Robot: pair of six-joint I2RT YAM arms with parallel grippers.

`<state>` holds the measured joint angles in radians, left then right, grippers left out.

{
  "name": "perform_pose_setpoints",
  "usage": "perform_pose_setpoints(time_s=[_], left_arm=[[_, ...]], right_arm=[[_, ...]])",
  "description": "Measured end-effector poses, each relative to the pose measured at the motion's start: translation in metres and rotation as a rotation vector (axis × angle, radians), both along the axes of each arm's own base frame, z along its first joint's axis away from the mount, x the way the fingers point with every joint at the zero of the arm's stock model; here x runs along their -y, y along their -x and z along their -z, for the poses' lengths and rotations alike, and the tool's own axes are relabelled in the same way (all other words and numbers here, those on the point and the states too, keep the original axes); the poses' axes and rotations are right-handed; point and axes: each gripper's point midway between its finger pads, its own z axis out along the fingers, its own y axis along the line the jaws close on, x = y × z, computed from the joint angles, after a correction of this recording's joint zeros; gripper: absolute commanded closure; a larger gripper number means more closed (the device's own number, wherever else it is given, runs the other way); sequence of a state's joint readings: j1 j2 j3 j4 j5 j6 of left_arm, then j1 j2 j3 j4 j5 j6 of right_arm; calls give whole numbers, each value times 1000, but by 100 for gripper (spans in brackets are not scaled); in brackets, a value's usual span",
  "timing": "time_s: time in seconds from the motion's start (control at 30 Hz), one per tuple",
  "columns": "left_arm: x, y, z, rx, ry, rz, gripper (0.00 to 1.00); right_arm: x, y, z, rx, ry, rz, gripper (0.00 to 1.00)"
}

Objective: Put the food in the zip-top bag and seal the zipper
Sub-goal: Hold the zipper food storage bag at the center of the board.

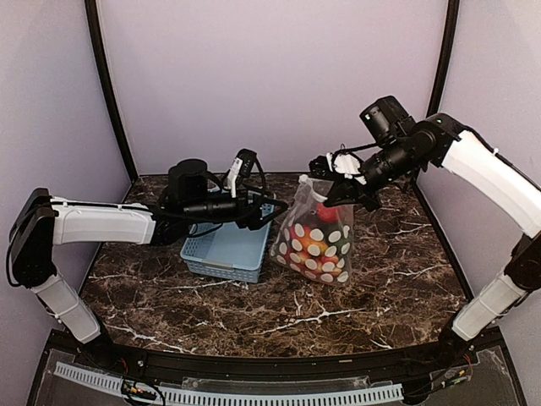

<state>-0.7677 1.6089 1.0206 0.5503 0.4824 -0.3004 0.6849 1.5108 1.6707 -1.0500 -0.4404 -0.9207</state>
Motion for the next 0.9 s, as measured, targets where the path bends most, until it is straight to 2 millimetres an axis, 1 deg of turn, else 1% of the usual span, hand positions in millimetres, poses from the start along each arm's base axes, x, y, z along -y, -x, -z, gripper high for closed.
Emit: perform_pose_setpoints(time_s=[0.1,0.17,0.27,0.3,0.37,0.47,0.6,0.73,0.9], left_arm=[[-5,-2,7,-10,-18,-29,14],[-8,-2,17,-25,-32,-37,11],[-10,-2,28,-42,-44,-26,11],[-8,-1,30,-44,-42,-16,12],[-3,0,36,-58,-40,30,14],[11,2,47,-89,-34,125,18],[28,7,54,-126,-17,251,21],[38,10,51,-122,2,335,25],[51,8,36,-89,47,408,38]], right_arm=[[-8,26,11,-40,20,-73,99],[-10,49,26,-82,46,-120,98],[-5,75,47,-144,86,-157,98],[-2,80,52,-161,98,-159,98],[3,85,57,-178,108,-152,98],[6,87,62,-194,116,-142,98],[6,88,64,-207,119,-132,98],[6,88,64,-210,119,-127,97],[6,88,64,-217,118,-119,97]])
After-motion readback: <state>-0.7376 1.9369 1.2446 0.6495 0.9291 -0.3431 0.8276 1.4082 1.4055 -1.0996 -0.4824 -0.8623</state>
